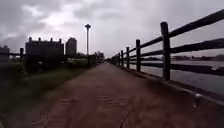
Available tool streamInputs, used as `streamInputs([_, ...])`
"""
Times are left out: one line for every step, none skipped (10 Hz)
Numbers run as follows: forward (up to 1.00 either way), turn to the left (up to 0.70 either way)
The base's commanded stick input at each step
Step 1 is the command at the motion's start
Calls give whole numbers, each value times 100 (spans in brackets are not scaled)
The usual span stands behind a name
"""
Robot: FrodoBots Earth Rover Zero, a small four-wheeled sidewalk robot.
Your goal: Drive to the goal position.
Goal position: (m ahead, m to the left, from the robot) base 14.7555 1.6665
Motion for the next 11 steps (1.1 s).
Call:
streamInputs([100, 0])
streamInputs([100, 0])
streamInputs([100, 0])
streamInputs([100, 0])
streamInputs([100, 0])
streamInputs([100, 0])
streamInputs([100, 0])
streamInputs([100, 1])
streamInputs([100, 12])
streamInputs([100, 25])
streamInputs([100, 19])
